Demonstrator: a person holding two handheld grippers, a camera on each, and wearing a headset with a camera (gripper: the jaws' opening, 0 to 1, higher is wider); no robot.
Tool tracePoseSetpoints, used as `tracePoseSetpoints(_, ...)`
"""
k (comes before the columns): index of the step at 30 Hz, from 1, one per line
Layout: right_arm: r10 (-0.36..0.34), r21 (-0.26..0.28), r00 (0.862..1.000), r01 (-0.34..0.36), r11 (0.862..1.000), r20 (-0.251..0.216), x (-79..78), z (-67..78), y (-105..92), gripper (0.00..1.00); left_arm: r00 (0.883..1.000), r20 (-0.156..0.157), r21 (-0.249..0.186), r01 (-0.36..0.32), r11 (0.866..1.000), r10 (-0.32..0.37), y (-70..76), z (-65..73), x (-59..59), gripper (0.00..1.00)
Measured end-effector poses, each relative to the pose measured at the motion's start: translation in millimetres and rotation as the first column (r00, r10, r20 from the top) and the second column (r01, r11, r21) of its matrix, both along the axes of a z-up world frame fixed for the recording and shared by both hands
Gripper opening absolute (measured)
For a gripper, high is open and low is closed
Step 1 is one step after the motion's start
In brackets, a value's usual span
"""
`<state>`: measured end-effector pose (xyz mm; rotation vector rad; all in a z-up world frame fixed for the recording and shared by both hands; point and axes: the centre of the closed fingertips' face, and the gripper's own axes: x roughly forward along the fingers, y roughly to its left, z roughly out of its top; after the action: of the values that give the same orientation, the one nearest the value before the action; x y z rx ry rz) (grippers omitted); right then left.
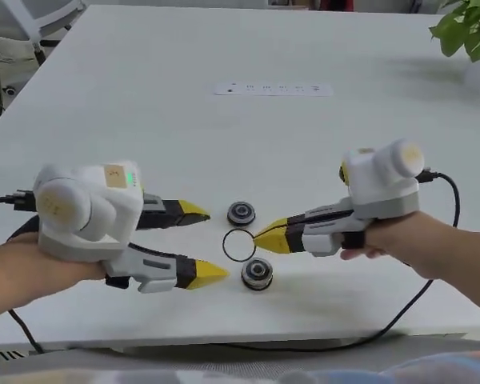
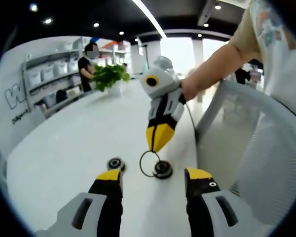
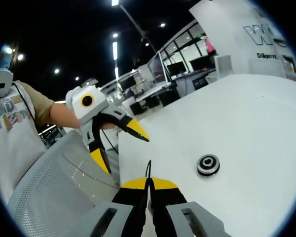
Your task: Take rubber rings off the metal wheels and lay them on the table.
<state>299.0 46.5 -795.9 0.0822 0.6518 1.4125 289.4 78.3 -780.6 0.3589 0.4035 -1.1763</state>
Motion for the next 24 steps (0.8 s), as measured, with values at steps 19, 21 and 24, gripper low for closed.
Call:
tracePoseSetpoints(19,0.031,-0.040,0.999,-0.030,0.999,0.009,4.6,-13.3,20.8,0.00,0.994,-0.059,-0.010,-0.097,0.995,0.096,38.1,-11.0,-3.3,0.60)
tracePoseSetpoints(21,0.033,-0.048,0.999,-0.033,0.998,0.008,4.6,-16.3,22.3,0.00,0.993,-0.061,-0.012,-0.107,0.994,0.106,41.1,-11.9,-2.7,0.61)
tracePoseSetpoints(24,0.037,-0.060,0.999,-0.036,0.998,0.008,4.2,-20.6,25.8,0.00,0.991,-0.066,-0.011,-0.118,0.993,0.117,44.2,-13.6,-2.0,0.61)
